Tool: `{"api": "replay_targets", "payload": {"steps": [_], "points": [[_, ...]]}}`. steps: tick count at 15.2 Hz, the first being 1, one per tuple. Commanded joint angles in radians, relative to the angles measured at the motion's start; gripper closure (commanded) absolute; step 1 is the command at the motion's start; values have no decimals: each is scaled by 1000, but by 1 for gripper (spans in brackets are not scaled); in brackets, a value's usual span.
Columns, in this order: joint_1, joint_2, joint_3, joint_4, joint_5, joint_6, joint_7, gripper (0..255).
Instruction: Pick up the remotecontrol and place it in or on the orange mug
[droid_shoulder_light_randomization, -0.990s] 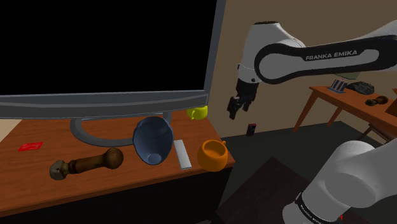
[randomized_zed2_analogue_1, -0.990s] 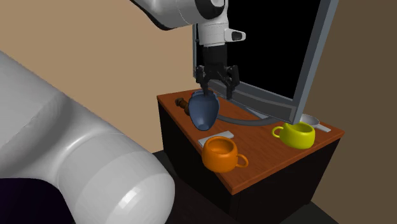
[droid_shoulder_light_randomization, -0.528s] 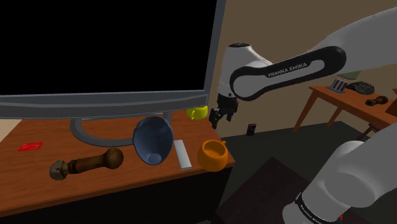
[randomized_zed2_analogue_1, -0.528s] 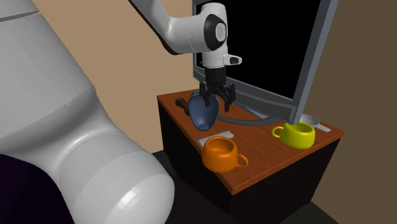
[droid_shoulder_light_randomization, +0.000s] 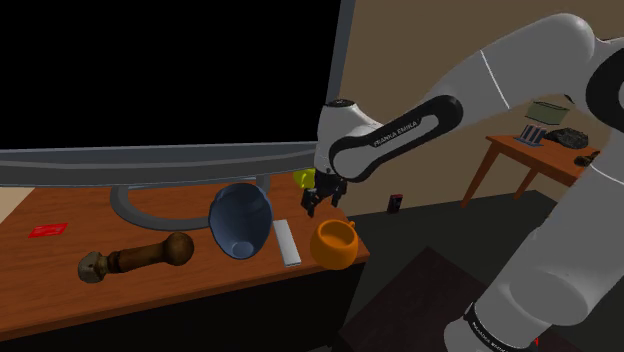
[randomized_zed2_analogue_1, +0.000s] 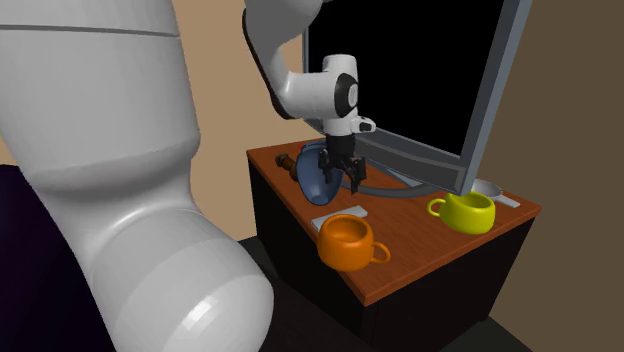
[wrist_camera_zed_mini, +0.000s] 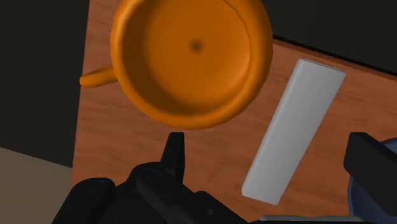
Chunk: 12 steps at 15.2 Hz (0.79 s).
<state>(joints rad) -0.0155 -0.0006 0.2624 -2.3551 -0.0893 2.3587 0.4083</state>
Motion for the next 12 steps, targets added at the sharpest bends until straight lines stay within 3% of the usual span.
{"api": "replay_targets", "payload": {"steps": [1, 12], "points": [[4, 85, 4, 40, -27, 39, 46, 0], [82, 531, -47, 358, -133, 147, 227, 0]]}}
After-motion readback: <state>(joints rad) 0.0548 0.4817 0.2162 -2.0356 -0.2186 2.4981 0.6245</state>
